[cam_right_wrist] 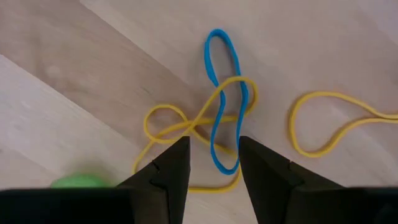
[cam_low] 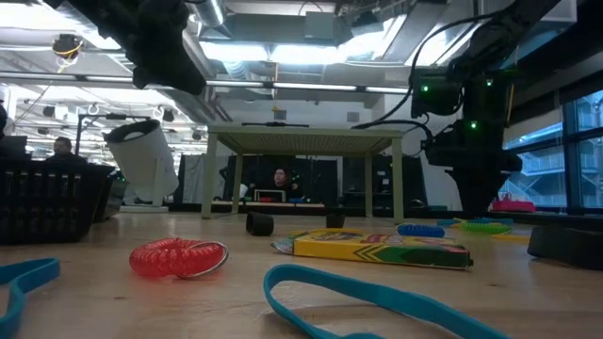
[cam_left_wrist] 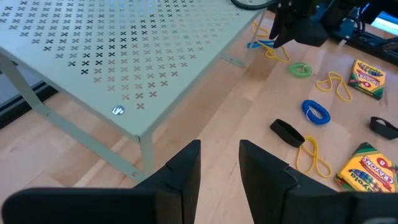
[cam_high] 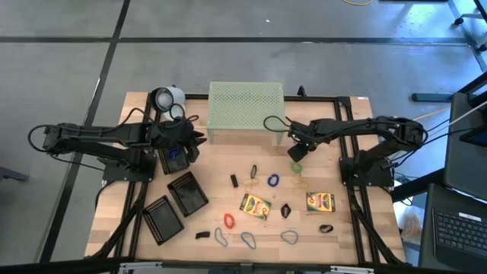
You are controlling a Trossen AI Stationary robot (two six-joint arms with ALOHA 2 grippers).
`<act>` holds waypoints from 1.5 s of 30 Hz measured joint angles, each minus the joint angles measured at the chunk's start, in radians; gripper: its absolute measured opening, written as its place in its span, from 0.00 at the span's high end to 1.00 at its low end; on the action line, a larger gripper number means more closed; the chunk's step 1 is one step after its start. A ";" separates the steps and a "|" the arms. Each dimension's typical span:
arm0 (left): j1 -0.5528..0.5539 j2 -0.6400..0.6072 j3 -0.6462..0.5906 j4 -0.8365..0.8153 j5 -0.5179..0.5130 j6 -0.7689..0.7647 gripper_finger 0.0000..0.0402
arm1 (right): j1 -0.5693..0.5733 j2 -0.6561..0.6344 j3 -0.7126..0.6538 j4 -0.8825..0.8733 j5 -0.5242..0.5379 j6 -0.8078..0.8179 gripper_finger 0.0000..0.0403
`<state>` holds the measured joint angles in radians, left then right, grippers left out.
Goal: Pick & Place Office Desk Supplies
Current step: Put the blue rubber band into the middle black bin
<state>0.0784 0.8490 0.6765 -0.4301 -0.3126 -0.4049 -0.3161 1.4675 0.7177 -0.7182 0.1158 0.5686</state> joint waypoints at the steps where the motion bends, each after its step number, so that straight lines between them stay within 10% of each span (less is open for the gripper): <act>1: 0.000 0.000 0.000 0.000 0.000 0.000 0.74 | 0.000 0.006 0.000 0.000 0.000 0.000 0.66; 45: 0.000 0.000 0.000 0.000 -0.001 0.044 0.74 | -0.001 0.020 -0.047 0.096 0.079 0.015 0.71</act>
<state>0.0784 0.8490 0.6765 -0.4301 -0.3134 -0.3611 -0.3172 1.4872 0.6708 -0.6225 0.1944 0.5836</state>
